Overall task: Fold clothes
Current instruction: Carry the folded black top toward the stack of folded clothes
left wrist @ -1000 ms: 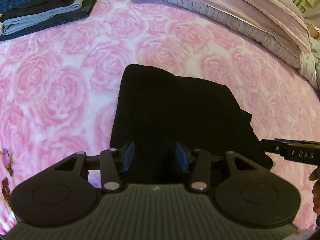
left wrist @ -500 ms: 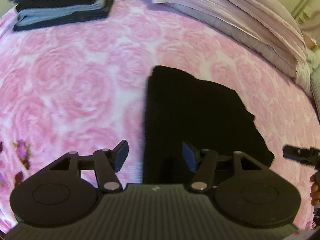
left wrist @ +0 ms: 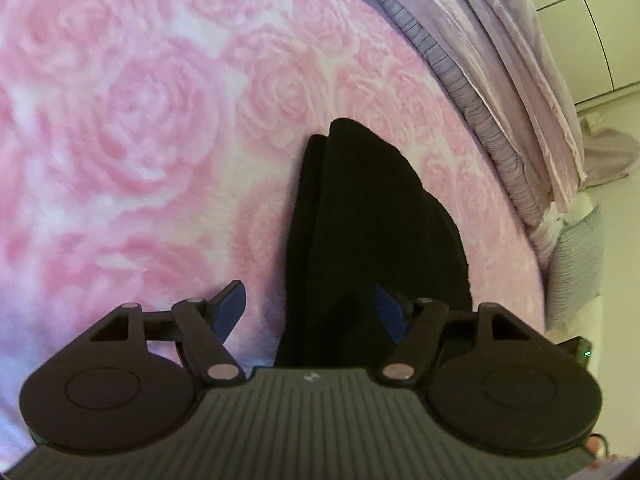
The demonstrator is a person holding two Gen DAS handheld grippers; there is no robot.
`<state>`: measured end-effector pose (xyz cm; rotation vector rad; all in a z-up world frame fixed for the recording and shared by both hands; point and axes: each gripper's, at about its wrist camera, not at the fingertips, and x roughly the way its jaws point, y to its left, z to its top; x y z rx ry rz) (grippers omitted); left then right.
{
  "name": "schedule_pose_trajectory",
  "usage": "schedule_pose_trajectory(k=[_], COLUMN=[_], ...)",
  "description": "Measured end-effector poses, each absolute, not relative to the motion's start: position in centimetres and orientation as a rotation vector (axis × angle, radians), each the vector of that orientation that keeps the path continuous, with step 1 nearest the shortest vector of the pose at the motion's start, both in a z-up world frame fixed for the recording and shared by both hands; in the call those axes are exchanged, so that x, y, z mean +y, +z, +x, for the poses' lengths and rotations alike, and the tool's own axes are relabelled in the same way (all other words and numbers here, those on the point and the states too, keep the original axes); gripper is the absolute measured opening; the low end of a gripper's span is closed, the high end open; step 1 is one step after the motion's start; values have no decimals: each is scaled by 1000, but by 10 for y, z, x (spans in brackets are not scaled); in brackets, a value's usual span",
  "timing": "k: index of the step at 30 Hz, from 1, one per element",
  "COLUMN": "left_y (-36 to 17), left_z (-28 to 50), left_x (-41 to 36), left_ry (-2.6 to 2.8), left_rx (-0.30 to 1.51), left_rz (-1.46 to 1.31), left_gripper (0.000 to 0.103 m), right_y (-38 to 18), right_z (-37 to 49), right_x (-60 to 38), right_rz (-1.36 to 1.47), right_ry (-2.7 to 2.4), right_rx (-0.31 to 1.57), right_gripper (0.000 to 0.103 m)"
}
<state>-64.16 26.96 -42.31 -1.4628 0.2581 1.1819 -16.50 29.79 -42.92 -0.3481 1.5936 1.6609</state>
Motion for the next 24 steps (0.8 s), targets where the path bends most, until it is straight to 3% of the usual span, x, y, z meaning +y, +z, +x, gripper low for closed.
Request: schedule_pose_trajectory(k=[9, 11, 15, 17, 19, 23, 24], left_y=[-448, -451, -457, -458, -458, -457, -458], left_z=[-640, -632, -623, -626, -628, -627, -626], left_x=[300, 308, 317, 317, 317, 317, 318], left_ry=[1073, 1035, 999, 981, 960, 938, 935], left_rx=[194, 213, 230, 231, 242, 270, 274], left_rz=[-1491, -1481, -1474, -1479, -1477, -1465, -1463], left_gripper=[66, 58, 58, 51, 47, 46, 46], right_y=[-449, -451, -451, -451, -451, -453, -455], right_z=[-168, -171, -185, -190, -193, -187, -185], right_x=[313, 317, 328, 332, 333, 328, 327], right_rz=[-231, -222, -259, -276, -306, -338, -330], right_ry=[1708, 1734, 1788, 1818, 1843, 1853, 1843], right_rx=[1656, 1661, 1631, 1621, 1607, 1598, 1602], right_gripper=[69, 69, 69, 68, 66, 44, 43])
